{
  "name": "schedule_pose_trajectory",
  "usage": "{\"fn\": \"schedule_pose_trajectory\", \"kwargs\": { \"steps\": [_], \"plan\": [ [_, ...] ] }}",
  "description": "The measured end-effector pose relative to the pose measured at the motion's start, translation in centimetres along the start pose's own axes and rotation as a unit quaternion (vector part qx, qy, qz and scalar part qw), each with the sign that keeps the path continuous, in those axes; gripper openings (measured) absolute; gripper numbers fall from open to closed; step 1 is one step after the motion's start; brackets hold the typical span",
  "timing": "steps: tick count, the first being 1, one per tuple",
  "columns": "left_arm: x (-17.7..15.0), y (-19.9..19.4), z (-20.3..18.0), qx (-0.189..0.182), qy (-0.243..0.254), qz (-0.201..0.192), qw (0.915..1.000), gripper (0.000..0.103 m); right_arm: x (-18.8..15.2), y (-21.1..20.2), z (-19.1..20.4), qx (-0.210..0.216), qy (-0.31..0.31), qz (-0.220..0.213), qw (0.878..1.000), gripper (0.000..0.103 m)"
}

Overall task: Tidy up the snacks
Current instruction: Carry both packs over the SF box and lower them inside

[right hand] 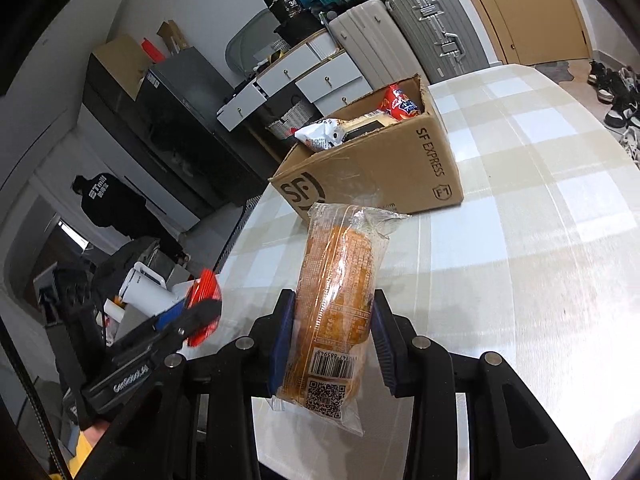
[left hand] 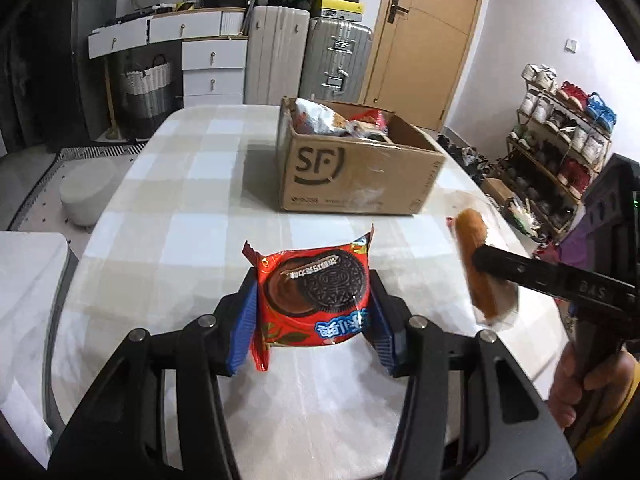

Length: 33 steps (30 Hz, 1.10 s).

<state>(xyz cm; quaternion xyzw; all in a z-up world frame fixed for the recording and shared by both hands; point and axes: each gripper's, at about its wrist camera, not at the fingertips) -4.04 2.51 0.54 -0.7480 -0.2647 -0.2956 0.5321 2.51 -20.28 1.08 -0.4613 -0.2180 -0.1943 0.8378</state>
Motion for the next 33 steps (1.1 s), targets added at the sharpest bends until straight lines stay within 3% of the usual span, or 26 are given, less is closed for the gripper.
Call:
{"fn": "schedule_pose_trajectory", "kwargs": {
  "steps": [7, 13, 23, 33],
  "plan": [
    [-0.1, -1.9, -1.3, -0.012, 0.002, -0.006, 0.9999, 0.047, -0.5, -0.8, 1.0, 0.007, -0.004, -0.015, 1.0, 0.037],
    [3.8, -2.3, -1.6, -0.03, 0.007, -0.023, 0.9993, 0.047, 1.4, -1.3, 1.5, 0.022, -0.011, -0.03, 0.999, 0.037],
    [15.4, -1.3, -1.8, -0.045, 0.025, -0.04, 0.9978, 0.047, 11.6, -3.0, 3.6, 0.021, -0.05, -0.074, 0.996, 0.037],
    [23.4, 7.4, -0.1, -0.054, -0.002, 0.002, 0.9985, 0.047, 21.1, 1.2, 3.4, 0.015, -0.06, -0.069, 0.996, 0.037]
  ]
}}
Point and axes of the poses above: each gripper's, at about its wrist camera, not at the fingertips, and y roughly the way its jaws point, z to its left, x to its top, and after that the axes turned 7 degrees about -x, right-handed
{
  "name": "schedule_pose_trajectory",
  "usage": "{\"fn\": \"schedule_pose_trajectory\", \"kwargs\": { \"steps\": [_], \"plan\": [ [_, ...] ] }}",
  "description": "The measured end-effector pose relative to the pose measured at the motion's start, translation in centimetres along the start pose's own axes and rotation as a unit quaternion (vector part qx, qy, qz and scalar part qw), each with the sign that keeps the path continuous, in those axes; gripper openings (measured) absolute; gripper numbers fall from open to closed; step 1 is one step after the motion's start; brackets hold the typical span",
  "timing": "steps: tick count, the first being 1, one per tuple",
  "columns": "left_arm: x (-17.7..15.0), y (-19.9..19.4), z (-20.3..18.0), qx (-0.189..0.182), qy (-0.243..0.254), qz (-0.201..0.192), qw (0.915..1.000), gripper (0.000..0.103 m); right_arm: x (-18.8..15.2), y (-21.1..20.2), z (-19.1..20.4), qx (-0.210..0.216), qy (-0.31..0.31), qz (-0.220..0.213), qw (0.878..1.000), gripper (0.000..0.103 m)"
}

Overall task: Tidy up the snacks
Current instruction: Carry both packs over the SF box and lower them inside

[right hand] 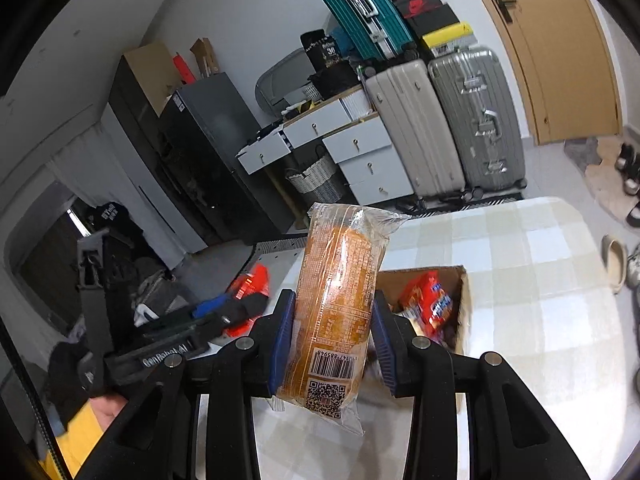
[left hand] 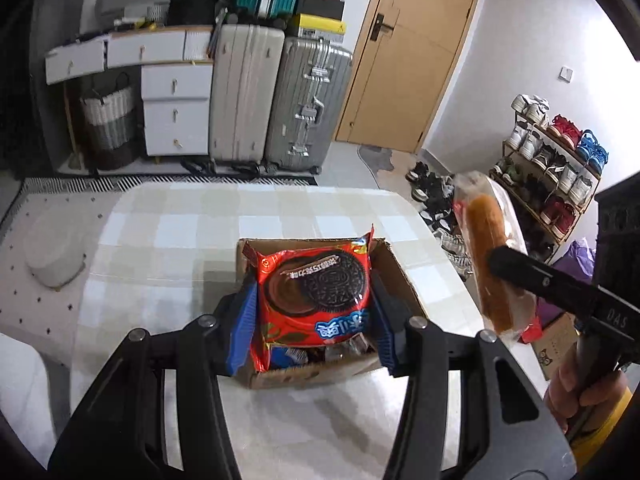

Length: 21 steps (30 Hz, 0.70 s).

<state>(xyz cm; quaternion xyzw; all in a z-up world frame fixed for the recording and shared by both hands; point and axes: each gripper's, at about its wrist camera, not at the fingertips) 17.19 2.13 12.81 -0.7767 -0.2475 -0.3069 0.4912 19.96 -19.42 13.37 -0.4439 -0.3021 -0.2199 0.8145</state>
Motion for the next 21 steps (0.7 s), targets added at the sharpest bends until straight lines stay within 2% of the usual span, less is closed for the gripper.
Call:
{"fn": "schedule_pose_trajectory", "kwargs": {
  "steps": [7, 9, 13, 17, 21],
  "plan": [
    [0.4, 6.3, 0.2, -0.005, 0.012, 0.038, 0.9992, 0.047, 2.2, 4.6, -1.1, -0.02, -0.013, 0.031, 0.999, 0.037],
    [0.2, 7.8, -0.1, 0.004, 0.027, 0.048, 0.9985, 0.047, 2.1, 5.7, -1.0, -0.025, -0.02, 0.042, 0.999, 0.037],
    [-0.2, 9.8, -0.5, -0.003, 0.039, 0.06, 0.9974, 0.047, 1.5, 7.6, -1.0, -0.032, -0.047, 0.056, 0.997, 0.037],
    [-0.2, 11.5, -0.9, -0.009, 0.043, 0.07, 0.9965, 0.047, 0.9, 8.8, -2.3, -0.031, -0.021, 0.065, 0.997, 0.037],
    [-0.8, 13.4, -1.1, -0.008, 0.054, 0.086, 0.9948, 0.047, 0.6, 9.8, -3.6, -0.042, -0.023, 0.074, 0.996, 0.037]
  ]
}}
Point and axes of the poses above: each gripper's, at about its wrist camera, not at the fingertips, and y roughly the way its jaws point, z to its left, x to its top, and after that the axes turned 7 degrees about -x, right-handed
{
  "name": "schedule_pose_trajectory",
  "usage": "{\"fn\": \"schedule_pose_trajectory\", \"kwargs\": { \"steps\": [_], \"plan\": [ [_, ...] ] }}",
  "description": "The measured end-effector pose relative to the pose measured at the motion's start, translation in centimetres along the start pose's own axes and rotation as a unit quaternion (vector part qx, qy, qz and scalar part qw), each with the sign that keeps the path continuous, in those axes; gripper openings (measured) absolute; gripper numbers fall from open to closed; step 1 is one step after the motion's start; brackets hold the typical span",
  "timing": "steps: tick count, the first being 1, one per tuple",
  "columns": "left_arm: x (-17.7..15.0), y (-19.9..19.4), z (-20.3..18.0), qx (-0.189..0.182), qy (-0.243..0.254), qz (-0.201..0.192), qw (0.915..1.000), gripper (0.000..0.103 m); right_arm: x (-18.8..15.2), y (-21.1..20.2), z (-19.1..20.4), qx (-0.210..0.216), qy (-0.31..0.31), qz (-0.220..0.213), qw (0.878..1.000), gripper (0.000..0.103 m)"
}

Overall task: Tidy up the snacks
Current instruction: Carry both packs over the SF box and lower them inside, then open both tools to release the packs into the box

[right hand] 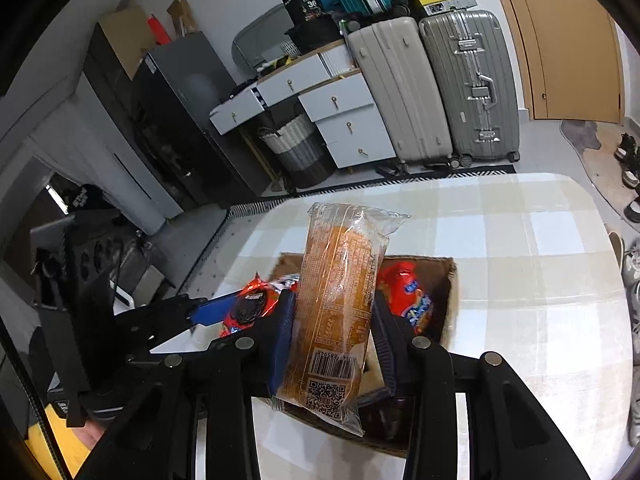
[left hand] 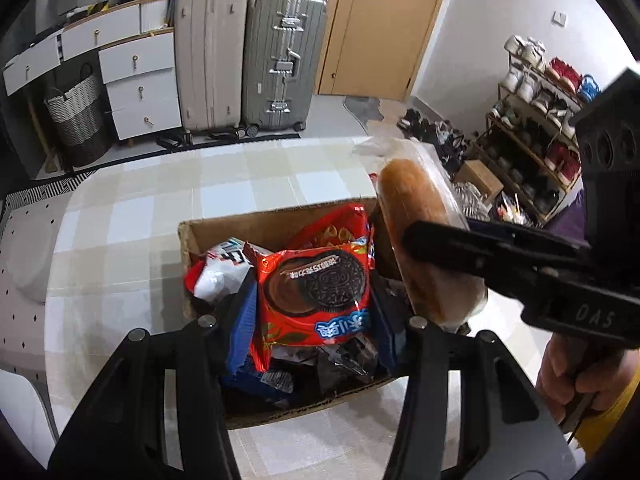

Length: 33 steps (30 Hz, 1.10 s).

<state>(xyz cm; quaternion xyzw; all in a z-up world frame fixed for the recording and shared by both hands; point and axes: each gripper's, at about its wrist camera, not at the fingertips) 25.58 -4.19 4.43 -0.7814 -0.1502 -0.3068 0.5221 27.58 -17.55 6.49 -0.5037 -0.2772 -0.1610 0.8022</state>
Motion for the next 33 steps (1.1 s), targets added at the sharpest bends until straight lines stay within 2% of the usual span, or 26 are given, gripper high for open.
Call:
{"fn": "schedule_pose_trajectory", "kwargs": {
  "steps": [8, 21, 23, 25, 33],
  "plan": [
    [-0.4, 2.1, 0.7, -0.001, 0.0, 0.015, 0.9999, 0.048, -0.3, 1.5, -0.7, -0.013, -0.011, 0.021, 1.0, 0.037],
    [-0.1, 1.5, 1.6, -0.011, -0.003, 0.022, 0.9997, 0.048, -0.5, 2.9, -0.7, -0.018, -0.007, 0.034, 0.999, 0.037],
    [-0.1, 1.4, 1.6, -0.01, -0.006, 0.022, 0.9997, 0.05, -0.6, 3.0, -0.7, -0.019, -0.007, 0.035, 0.999, 0.037],
    [-0.1, 1.3, 1.7, -0.013, -0.012, 0.025, 0.9995, 0.059, -0.6, 3.1, -0.7, -0.02, -0.008, 0.037, 0.999, 0.037],
    [0.4, -0.2, 1.9, -0.016, -0.023, 0.006, 0.9996, 0.06, -0.5, 3.0, -0.6, -0.022, -0.012, 0.036, 0.999, 0.037]
  ]
}}
Point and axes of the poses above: each gripper's, at about its wrist camera, not at the fingertips, and y roughly the way its jaws point, z to its left, x to its top, and after that the axes turned 7 degrees about -x, right-handed
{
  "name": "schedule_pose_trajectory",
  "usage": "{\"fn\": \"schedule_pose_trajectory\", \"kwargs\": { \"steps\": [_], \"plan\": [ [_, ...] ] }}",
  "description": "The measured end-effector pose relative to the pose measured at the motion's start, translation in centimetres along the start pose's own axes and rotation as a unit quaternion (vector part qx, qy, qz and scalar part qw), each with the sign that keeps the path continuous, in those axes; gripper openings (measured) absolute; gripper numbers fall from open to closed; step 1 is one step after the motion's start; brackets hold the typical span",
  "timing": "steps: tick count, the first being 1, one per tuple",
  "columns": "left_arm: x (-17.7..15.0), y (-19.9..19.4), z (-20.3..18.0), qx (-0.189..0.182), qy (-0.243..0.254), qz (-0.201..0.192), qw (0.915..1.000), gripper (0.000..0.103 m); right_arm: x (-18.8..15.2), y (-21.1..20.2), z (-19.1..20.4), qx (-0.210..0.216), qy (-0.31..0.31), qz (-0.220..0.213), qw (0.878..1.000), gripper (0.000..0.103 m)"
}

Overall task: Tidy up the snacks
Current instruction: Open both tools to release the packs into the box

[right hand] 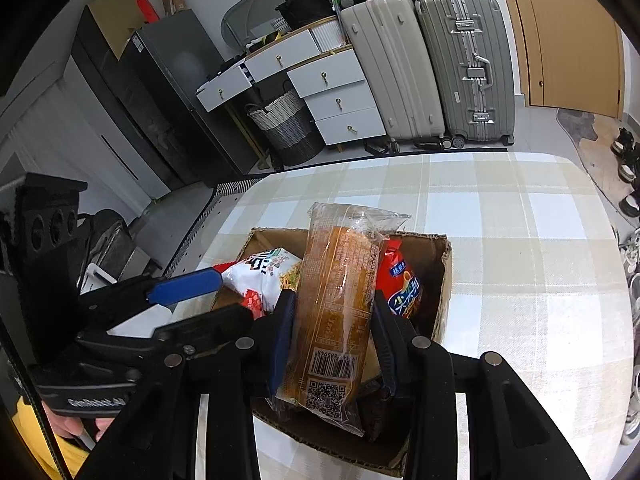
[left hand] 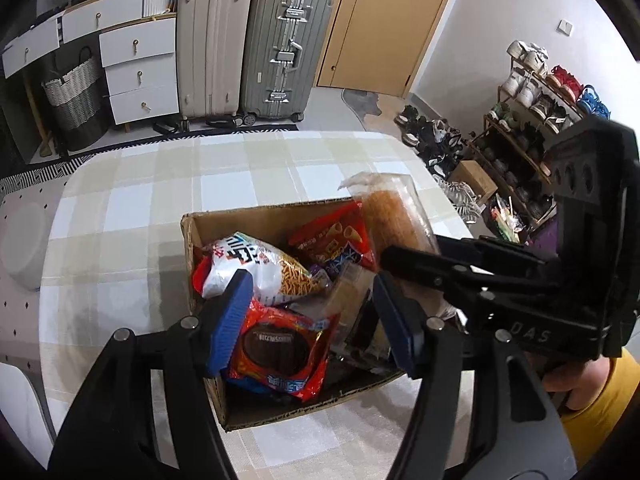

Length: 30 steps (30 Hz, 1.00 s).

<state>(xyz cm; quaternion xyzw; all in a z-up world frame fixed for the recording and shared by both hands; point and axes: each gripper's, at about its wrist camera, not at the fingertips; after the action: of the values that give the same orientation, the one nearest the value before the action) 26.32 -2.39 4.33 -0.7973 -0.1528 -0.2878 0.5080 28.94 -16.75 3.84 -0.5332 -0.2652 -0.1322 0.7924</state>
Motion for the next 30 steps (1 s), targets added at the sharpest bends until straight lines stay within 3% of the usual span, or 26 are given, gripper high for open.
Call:
{"fn": "schedule_pose_trajectory", "kwargs": {
  "steps": [11, 13, 24, 30],
  "plan": [
    [-0.5, -1.8, -0.7, 0.034, 0.014, -0.016, 0.9992, 0.064, 0.0, 0.1, 0.5, -0.026, -0.019, 0.005, 0.999, 0.037],
    [-0.7, -1.9, -1.0, 0.041, 0.014, -0.016, 0.9989, 0.07, 0.0, 0.3, 0.8, -0.051, -0.033, 0.01, 0.998, 0.037],
    [-0.7, -3.4, -0.9, 0.056, 0.011, -0.03, 0.9979, 0.079, 0.4, 0.7, 1.0, -0.072, -0.042, 0.018, 0.996, 0.037],
    [-1.1, -4.7, -0.9, 0.064, 0.004, -0.034, 0.9974, 0.079, 0.6, -0.5, 0.9, -0.075, -0.029, 0.005, 0.997, 0.046]
  ]
}}
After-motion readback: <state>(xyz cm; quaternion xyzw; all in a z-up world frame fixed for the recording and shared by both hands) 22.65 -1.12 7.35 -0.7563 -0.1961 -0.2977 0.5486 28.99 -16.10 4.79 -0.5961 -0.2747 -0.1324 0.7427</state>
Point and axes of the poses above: each gripper's, at about its wrist camera, not at the fingertips, and y roughly the way its jaws point, z to its left, x to its top, and after that the axes turned 7 degrees about -x, right-handed
